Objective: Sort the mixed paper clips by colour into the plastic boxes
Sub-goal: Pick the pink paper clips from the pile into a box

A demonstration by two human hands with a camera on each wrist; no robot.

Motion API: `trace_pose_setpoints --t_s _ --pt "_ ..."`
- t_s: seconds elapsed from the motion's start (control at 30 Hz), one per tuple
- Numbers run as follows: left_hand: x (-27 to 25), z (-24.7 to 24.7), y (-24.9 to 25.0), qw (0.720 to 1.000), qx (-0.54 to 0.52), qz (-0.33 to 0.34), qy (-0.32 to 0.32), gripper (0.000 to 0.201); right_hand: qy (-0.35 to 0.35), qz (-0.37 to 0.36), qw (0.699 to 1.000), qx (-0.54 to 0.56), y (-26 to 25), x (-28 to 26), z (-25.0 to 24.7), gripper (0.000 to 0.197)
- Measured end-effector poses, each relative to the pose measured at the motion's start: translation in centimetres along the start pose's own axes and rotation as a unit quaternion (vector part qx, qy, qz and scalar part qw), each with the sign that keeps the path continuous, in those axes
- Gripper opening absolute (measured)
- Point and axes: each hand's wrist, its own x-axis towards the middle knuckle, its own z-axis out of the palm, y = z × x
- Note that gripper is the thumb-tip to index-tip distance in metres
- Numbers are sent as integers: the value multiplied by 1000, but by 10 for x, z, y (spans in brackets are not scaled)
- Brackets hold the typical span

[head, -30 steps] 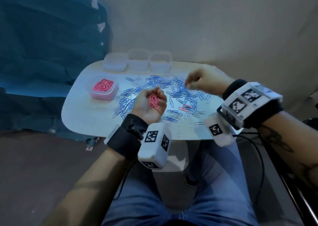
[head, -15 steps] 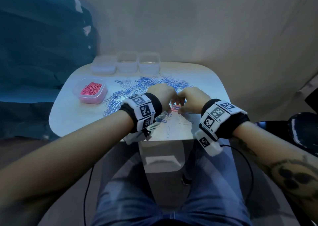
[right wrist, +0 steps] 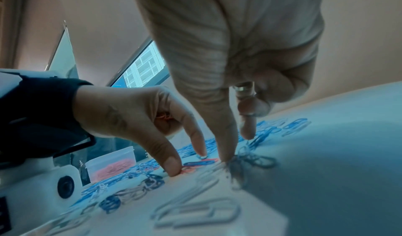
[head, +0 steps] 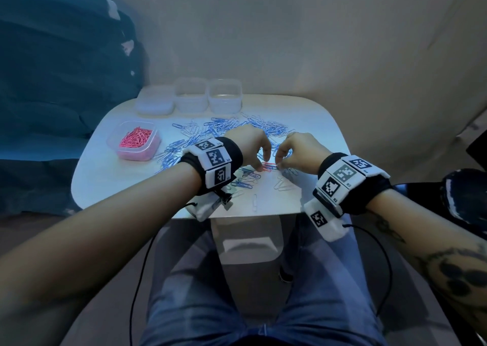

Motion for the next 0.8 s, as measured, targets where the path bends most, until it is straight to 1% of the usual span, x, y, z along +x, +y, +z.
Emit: trace_pose_setpoints --t_s 0.07,0.1,0.23,0.33,0.4,0.5,0.57,0.7,0.8 --pt "0 1 -1 1000 -5 -1 1 26 -10 -25 1000 4 -3 -1 3 16" --pt "1 2 -2 1000 -10 -2 1 24 -13 -27 1000 -1 -3 -2 3 15" --pt "1 3 -5 1000 -26 -7 -1 20 -13 16 999 -30 4 -2 -1 12" --pt "0 4 -5 999 -29 -5 -22 18 -16 28 998 -56 3 -3 -3 12" --pt "-3 5 -4 999 -17 -8 -34 16 -1 33 997 -66 1 -1 -1 13" --pt "-5 10 -4 998 -19 -18 -54 15 22 15 999 -44 -4 3 5 11" --pt "-4 12 -3 997 -30 -26 -65 11 14 5 999 -39 -9 6 9 10" --pt "-3 11 -3 996 -36 -40 -76 10 11 12 999 -29 -14 11 11 13" --pt "-6 3 -10 993 -84 -46 -75 12 12 -20 1000 1 -16 10 6 18"
